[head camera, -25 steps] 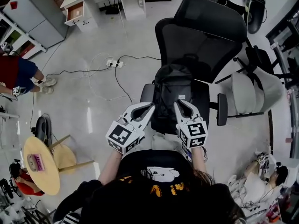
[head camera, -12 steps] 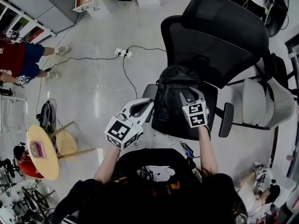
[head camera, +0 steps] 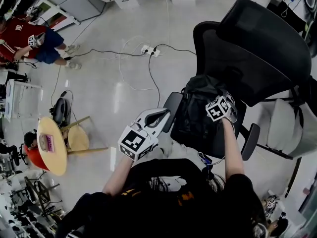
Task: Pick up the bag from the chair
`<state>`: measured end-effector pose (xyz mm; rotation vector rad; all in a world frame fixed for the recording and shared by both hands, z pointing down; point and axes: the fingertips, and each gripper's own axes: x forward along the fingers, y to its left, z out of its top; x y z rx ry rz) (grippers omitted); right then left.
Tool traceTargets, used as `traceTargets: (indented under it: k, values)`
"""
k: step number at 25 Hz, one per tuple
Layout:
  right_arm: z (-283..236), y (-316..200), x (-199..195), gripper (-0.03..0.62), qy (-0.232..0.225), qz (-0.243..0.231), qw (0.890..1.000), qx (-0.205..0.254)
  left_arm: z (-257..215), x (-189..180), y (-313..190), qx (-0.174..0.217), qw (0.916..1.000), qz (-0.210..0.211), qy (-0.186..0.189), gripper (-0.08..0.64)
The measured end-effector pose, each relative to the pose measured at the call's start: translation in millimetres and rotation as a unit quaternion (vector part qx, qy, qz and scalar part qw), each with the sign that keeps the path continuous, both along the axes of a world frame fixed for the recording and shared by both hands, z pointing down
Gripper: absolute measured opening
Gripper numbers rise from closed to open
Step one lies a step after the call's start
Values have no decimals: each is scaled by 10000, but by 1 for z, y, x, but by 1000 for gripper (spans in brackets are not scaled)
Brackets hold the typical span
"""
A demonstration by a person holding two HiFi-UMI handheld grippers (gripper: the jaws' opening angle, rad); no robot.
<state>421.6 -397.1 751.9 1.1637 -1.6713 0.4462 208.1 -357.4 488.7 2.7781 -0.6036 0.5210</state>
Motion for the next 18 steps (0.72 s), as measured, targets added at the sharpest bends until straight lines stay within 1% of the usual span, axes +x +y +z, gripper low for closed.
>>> traceTargets:
  k: [2,4,5,6,10,12,14,16,18]
  values:
    - [14,-5,5,291,80,18,10000,-35,2,-5,-3,-9,9999,-100,-54,9]
    - [20,-12,13,286,132,235,9996,61,4,-9,-7,-32,9997,-211,-88,9]
    - [21,-15,18,259,154,393,9990,117,5,-11,-9,-38,9996,-261,-101,9]
    - [23,-17,22,179,166,543,9983,153,7,-14,-10,-36,9995,-301,-113,9]
    - [26,-15,20,123,84,828,9964,185,10,-20,-12,-30,9992,-386,-119,9]
    - [17,-11,18,95,-39,959,9949,300,9,-21,-11,-32,9992,-390,-98,9]
    - [6,-5,17,80,-267,1207,9915,417,7,-22,-9,-22,9993,-372,-71,9]
    - [-9,2,14,66,-564,1499,9855,557,6,-26,-7,-2,9993,-362,-51,9]
    - [-26,12,9,54,-804,1671,9797,764,4,-30,-5,19,9993,-372,-44,9]
